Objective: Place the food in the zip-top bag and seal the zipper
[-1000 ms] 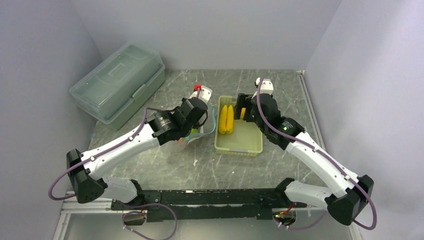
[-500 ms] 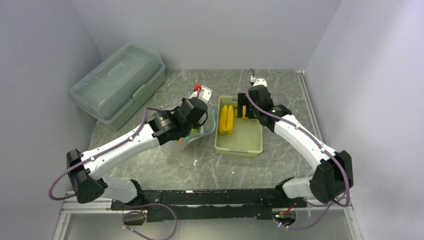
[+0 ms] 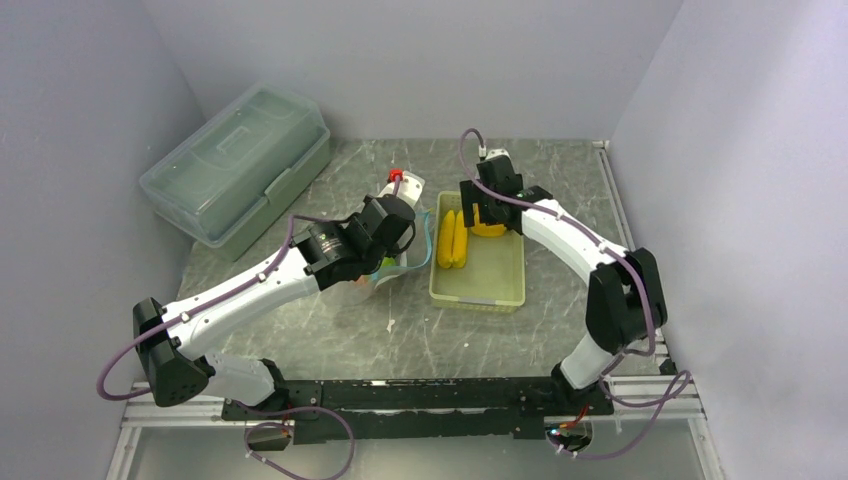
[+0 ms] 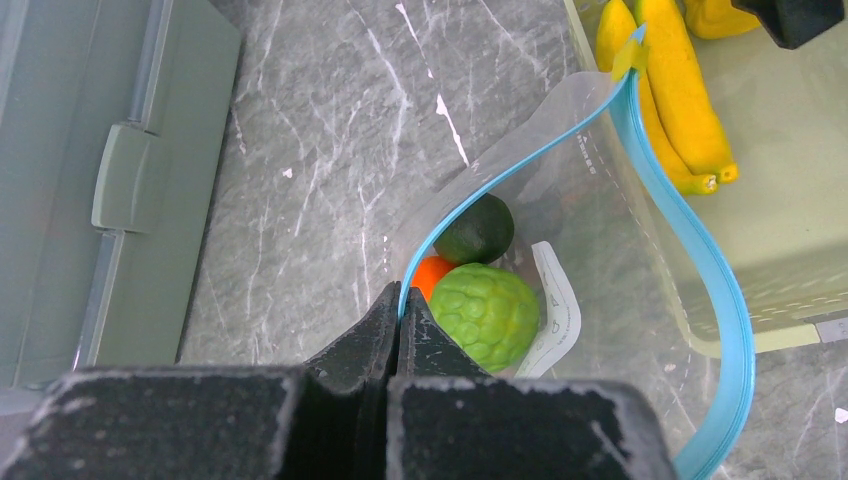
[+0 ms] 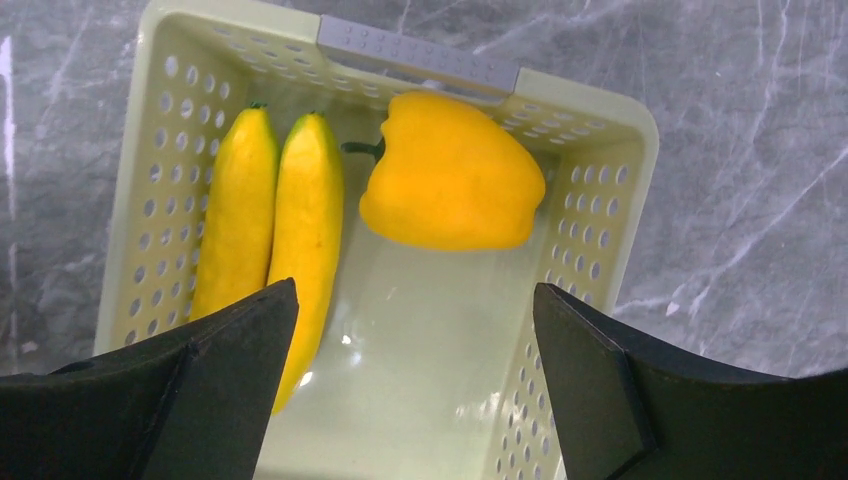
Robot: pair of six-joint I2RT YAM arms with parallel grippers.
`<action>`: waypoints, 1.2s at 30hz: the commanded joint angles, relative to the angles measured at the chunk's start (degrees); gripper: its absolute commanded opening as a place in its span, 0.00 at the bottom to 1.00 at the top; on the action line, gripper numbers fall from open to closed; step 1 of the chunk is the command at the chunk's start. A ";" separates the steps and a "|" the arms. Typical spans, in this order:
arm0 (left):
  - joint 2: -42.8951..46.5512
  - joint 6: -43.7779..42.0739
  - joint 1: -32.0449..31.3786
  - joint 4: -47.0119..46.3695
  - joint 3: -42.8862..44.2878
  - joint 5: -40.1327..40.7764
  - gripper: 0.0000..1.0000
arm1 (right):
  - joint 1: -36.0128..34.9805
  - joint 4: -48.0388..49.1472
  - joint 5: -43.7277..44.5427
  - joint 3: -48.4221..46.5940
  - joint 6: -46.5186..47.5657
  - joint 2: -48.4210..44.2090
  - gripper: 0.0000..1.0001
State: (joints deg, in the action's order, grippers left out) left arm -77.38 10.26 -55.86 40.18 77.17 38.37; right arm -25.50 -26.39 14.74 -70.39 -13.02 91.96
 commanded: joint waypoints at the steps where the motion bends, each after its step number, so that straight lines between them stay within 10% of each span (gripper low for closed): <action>1: 1.97 0.80 -0.13 -1.05 0.32 0.49 0.00 | 1.35 1.23 0.92 -4.20 4.85 3.78 0.92; 24: 1.71 0.13 -0.11 -1.07 0.44 0.70 0.00 | 4.94 2.57 -4.96 -10.32 8.45 17.15 0.93; 36: 2.24 0.19 -0.06 -0.64 0.60 1.19 0.00 | 4.89 2.86 -3.23 -6.58 6.11 13.69 0.51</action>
State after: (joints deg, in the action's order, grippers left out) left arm -77.38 10.22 -55.86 40.21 77.14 38.41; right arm -20.93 -24.60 11.33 -78.37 -5.08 108.05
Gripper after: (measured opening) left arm 0.015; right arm 0.587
